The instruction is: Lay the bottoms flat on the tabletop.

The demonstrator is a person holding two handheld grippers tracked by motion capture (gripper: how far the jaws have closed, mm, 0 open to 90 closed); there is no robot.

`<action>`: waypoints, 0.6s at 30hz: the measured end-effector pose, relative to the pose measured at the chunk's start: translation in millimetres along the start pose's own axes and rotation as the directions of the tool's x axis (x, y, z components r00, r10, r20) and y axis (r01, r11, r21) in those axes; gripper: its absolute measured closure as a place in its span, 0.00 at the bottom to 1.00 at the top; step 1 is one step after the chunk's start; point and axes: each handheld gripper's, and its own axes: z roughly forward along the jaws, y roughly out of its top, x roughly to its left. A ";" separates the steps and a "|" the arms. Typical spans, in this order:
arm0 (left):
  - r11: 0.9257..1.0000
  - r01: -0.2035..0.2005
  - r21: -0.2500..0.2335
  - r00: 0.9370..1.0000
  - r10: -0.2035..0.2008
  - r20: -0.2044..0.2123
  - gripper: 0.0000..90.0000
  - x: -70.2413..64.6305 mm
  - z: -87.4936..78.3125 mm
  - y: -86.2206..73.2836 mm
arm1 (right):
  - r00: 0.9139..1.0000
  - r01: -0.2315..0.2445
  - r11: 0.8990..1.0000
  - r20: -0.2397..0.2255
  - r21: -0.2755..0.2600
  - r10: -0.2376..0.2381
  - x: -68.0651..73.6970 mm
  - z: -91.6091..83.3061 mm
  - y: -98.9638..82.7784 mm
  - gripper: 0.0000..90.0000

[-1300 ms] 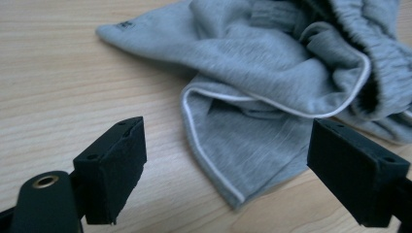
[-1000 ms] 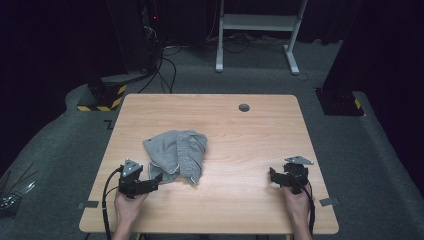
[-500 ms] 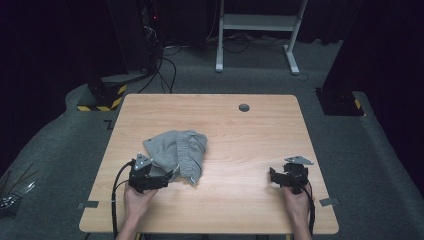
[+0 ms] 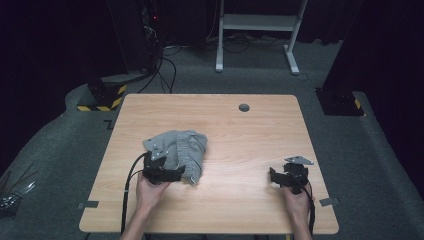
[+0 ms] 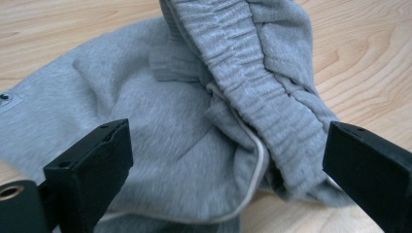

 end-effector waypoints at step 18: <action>0.998 -0.013 0.055 0.999 0.011 0.040 0.32 -4.8 32.8 -0.4 | 1.000 0.000 1.000 0.000 0.000 0.000 0.0 0.0 0.0 0.17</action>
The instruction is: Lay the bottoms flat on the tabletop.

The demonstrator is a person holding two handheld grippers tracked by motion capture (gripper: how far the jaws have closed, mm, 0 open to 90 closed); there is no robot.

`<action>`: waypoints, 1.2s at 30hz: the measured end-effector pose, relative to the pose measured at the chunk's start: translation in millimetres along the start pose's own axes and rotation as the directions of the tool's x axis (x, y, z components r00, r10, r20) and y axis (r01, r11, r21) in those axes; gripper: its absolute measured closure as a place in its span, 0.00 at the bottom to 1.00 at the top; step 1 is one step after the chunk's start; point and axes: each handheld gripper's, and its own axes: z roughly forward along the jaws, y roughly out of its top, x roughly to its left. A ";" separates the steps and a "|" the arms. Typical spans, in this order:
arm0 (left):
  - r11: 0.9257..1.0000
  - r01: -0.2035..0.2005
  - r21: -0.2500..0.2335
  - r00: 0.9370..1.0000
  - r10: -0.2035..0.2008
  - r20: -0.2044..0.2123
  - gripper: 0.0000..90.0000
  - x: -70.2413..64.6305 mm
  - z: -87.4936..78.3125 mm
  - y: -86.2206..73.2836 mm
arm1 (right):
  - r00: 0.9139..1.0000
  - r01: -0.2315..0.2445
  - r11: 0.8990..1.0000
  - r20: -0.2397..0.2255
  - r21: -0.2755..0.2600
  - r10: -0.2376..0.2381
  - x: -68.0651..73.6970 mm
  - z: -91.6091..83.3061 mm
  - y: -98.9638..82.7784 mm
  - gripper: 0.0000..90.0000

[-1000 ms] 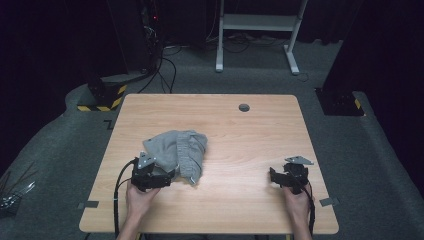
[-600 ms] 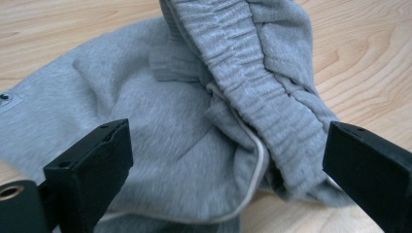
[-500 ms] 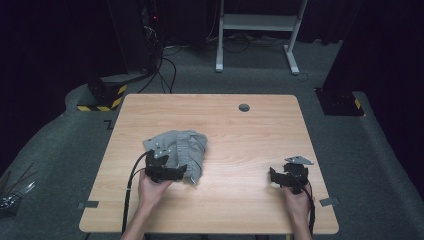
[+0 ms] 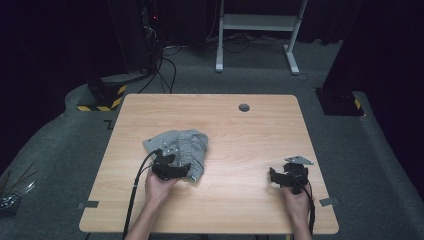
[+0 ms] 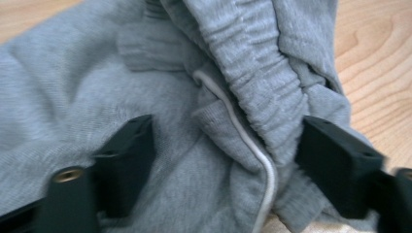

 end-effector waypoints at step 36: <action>0.980 -0.197 -0.042 0.937 0.201 0.285 0.73 -88.9 23.5 16.2 | 1.000 0.000 1.000 0.000 0.000 0.000 0.0 0.0 0.0 0.17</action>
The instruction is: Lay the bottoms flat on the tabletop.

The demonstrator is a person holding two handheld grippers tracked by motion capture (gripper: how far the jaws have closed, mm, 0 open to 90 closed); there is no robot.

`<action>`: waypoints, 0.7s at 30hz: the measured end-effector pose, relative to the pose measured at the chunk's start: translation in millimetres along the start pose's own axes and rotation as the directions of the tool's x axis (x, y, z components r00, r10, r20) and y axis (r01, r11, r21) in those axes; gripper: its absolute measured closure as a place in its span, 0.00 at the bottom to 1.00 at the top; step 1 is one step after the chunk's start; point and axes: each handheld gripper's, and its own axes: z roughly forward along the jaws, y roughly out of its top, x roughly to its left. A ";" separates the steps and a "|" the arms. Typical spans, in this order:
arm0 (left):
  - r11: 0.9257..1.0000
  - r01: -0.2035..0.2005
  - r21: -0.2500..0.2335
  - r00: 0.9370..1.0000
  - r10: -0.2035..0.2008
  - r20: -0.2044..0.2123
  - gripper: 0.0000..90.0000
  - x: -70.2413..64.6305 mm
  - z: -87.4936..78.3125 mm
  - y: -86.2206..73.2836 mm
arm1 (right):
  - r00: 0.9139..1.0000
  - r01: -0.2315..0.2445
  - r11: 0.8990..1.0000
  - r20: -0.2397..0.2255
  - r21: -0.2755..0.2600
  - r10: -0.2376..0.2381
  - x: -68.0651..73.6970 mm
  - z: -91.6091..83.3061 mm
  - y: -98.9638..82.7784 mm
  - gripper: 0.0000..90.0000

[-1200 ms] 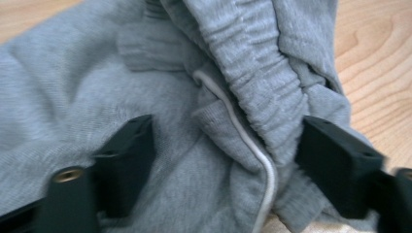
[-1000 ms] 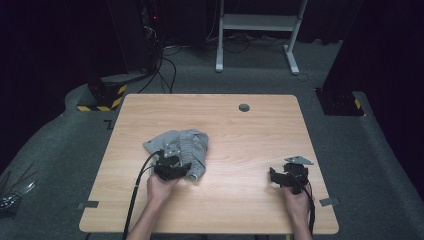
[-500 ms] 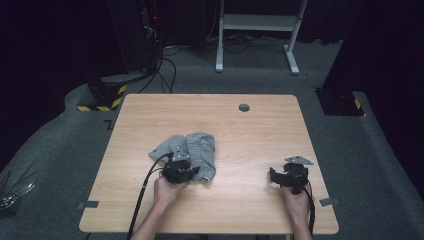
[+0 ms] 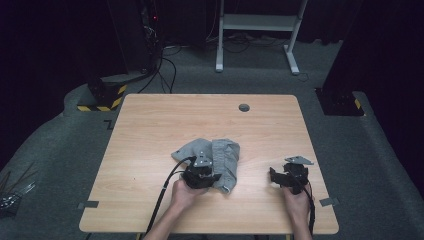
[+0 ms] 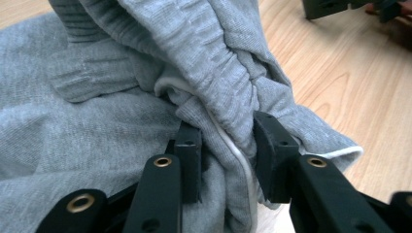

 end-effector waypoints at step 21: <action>1.000 -0.028 0.004 0.995 0.028 -0.091 0.53 -35.8 -19.8 -5.3 | 1.000 0.002 1.000 0.000 -0.001 -0.002 -0.1 0.0 0.0 0.17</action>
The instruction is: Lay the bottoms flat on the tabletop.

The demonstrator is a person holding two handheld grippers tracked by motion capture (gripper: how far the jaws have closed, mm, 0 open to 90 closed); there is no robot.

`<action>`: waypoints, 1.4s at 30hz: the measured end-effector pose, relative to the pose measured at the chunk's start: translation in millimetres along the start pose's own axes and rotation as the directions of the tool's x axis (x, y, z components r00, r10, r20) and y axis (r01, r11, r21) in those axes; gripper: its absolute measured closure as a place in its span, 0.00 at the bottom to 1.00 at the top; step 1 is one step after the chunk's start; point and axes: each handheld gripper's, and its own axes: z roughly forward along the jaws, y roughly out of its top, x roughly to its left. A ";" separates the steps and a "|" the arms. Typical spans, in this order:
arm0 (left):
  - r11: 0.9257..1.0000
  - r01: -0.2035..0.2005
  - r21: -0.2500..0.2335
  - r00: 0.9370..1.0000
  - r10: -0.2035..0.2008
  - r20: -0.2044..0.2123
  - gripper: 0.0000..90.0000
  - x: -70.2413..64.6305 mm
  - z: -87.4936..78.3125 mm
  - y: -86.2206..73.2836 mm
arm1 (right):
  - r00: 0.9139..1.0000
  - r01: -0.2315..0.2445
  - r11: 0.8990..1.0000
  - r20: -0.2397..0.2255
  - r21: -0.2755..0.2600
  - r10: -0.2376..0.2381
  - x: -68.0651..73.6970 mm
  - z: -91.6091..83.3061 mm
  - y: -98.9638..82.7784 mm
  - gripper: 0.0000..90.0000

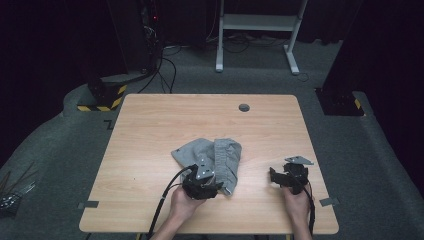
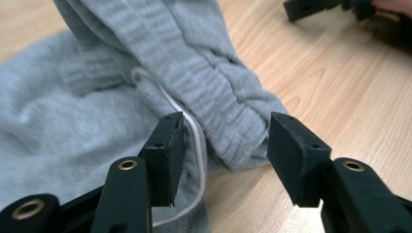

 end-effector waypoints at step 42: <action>0.968 0.220 -0.118 0.969 -0.231 -0.088 0.91 99.4 -43.8 -0.3 | 1.000 0.000 1.000 0.000 0.000 0.000 0.1 0.0 0.0 0.17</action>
